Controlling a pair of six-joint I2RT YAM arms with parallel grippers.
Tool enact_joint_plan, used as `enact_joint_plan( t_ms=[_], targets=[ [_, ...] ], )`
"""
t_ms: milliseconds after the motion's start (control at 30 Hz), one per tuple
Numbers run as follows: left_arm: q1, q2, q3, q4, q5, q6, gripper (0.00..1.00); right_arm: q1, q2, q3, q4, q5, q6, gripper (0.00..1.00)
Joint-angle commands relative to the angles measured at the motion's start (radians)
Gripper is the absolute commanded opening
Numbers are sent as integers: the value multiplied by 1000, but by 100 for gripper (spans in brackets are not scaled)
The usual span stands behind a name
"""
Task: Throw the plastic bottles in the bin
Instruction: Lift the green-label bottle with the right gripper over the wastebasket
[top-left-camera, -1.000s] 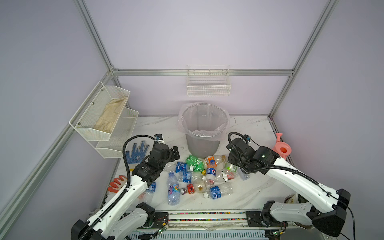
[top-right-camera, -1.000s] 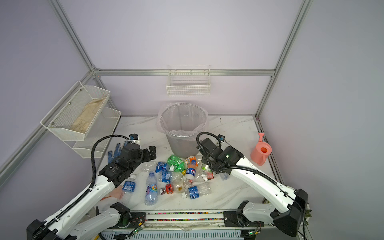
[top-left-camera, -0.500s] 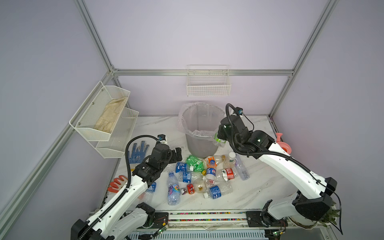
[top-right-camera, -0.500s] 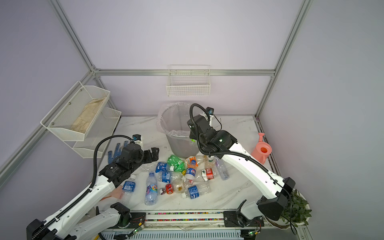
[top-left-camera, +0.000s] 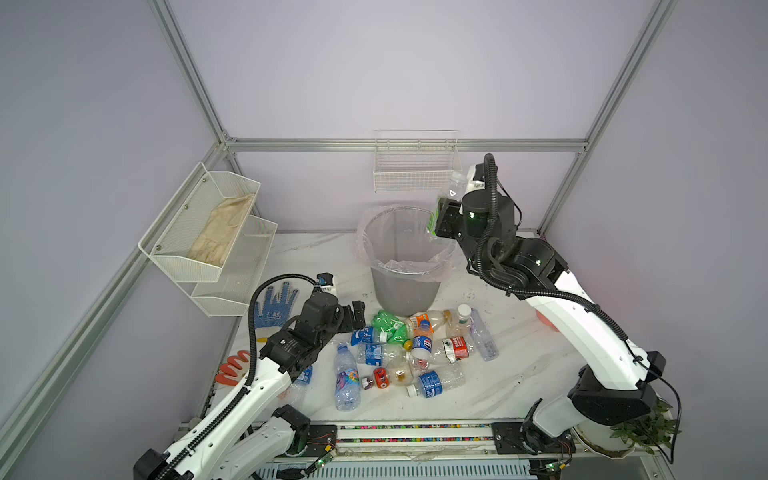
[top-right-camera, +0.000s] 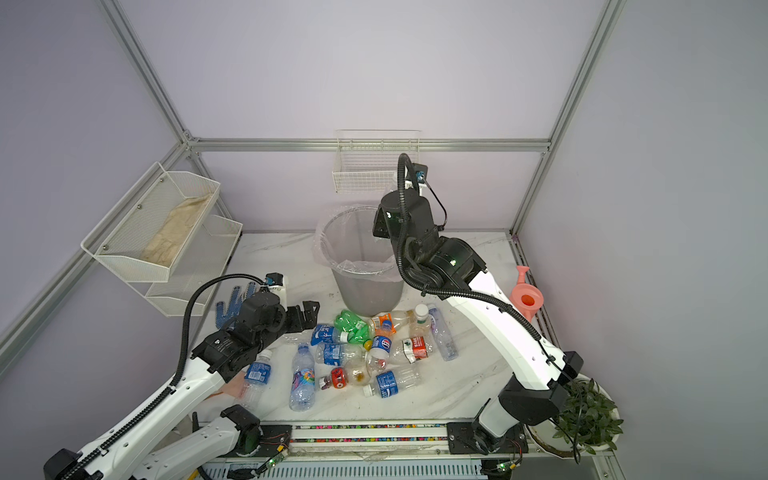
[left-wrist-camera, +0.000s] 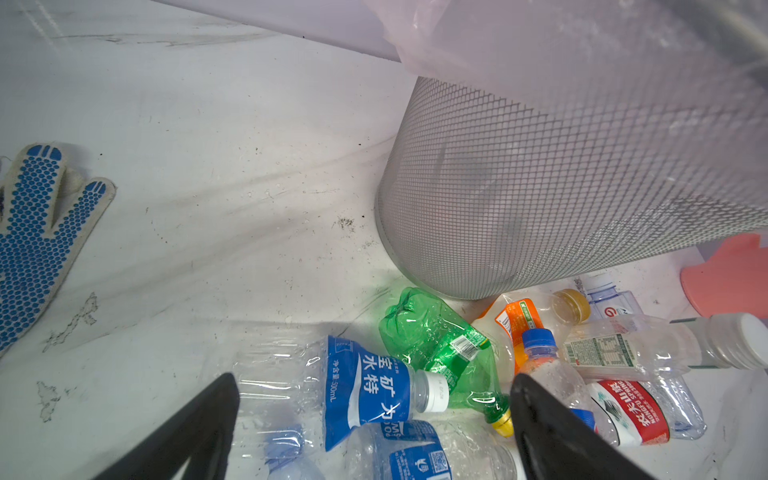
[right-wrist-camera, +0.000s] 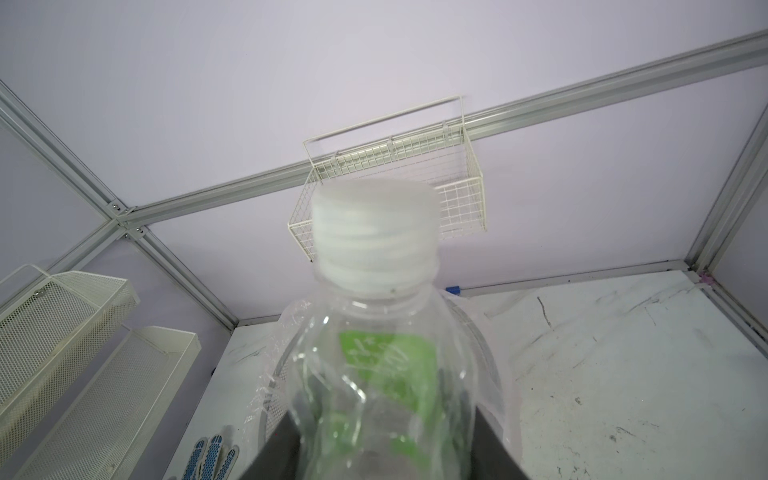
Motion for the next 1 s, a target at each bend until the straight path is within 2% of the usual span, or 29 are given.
enact_joint_plan(
  t_ms=[0, 200, 367, 400, 467, 567, 633, 667, 800, 967],
  targets=[
    [-4, -37, 47, -1, 7, 22, 100, 4, 27, 82, 21, 60, -86, 7],
    [-4, -63, 28, -1, 0, 19, 100, 4, 113, 193, 17, 46, -137, 9],
    [-4, -85, 24, -2, -4, 14, 100, 3, 278, 292, -79, -1, -144, 13],
    [-3, -89, 23, -4, -4, 14, 100, -2, 314, 311, -110, -12, -143, 18],
    [-5, -99, 25, -16, -6, 14, 100, -30, 423, 402, -234, -42, -113, 54],
    [-5, -115, 32, -43, -14, 14, 100, -38, 526, 564, -394, -10, -56, 77],
    [-5, -131, 28, -55, -21, 13, 100, -38, 497, 557, -375, -13, -52, 90],
    [-5, -136, 26, -56, -23, 13, 100, -38, 456, 512, -309, -14, -62, 97],
    [-6, -143, 16, -60, -32, 8, 100, -38, 313, 353, -172, -22, -76, 98],
    [-5, -138, 4, -69, -50, -33, 100, -38, 283, 339, -198, -36, -66, 97]
  ],
)
